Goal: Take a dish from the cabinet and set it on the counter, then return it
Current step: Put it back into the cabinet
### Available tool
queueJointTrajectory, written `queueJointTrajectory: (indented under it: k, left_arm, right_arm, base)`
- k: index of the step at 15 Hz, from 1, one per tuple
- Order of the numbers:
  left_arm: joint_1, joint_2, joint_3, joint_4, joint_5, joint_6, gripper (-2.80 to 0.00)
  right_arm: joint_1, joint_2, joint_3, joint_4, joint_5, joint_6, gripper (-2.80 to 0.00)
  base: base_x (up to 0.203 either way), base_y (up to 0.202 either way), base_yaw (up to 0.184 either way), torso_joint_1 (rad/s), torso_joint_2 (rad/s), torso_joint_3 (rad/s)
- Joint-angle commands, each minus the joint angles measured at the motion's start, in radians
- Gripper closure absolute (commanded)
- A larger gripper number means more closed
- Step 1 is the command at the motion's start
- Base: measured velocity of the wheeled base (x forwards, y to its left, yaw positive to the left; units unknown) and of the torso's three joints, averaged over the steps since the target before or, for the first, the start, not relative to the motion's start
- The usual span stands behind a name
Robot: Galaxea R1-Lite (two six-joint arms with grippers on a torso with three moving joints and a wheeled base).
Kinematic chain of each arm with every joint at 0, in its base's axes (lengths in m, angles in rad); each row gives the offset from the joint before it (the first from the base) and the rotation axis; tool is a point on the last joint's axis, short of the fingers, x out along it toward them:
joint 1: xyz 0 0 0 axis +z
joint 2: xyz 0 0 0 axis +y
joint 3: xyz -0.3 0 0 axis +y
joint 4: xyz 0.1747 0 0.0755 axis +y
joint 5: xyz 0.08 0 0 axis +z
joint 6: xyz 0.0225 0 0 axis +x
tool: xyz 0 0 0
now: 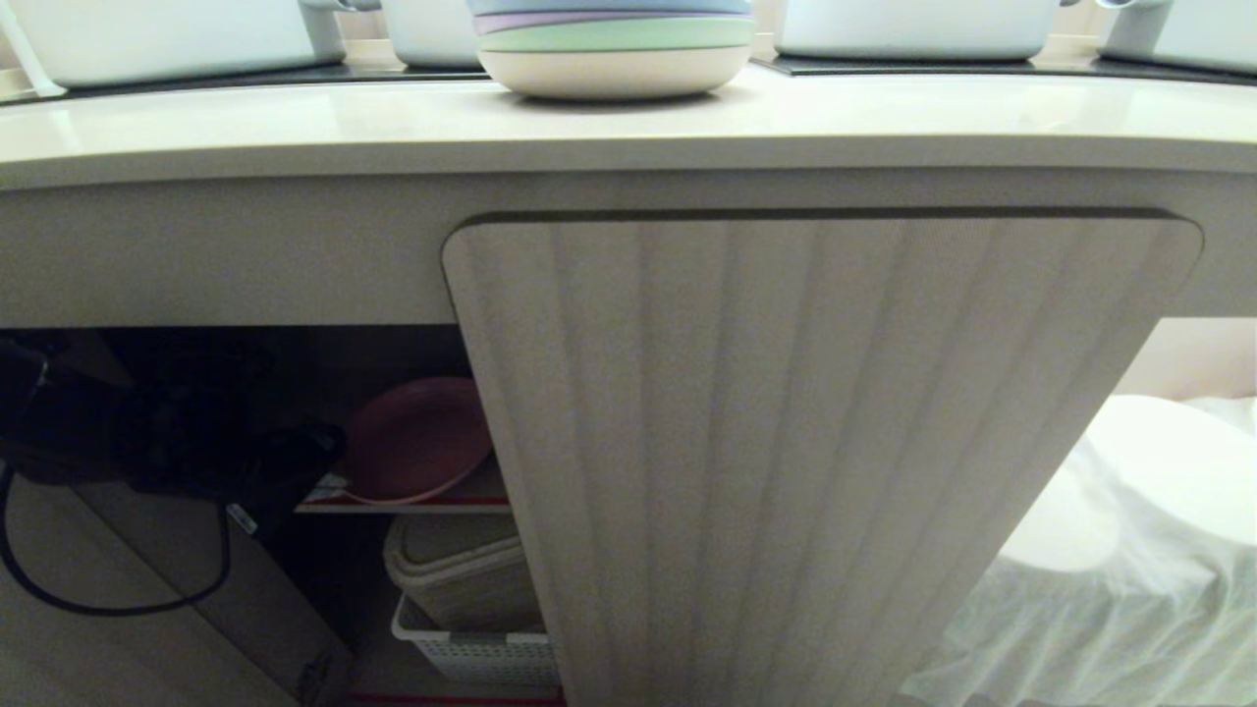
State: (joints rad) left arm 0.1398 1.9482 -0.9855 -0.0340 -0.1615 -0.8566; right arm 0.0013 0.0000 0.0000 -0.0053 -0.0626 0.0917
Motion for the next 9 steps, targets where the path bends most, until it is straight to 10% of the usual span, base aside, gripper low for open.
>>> queueJointTrajectory:
  k: [1, 9]
  left_arm:
    - [-0.002, 0.005, -0.001, -0.001, 0.008, -0.007, 0.0]
    - [0.0, 0.043, -0.001, -0.051, 0.055, -0.007, 0.0]
  right_arm:
    - [0.0, 0.0, 0.0, -0.001, 0.0, 0.0, 0.0]
    - [0.0, 0.0, 0.0, -0.001, 0.0, 0.0, 0.0]
  base:
    - [0.0, 0.0, 0.0, 0.0, 0.0, 0.0]
    - [0.0, 0.0, 0.0, 0.0, 0.0, 0.0]
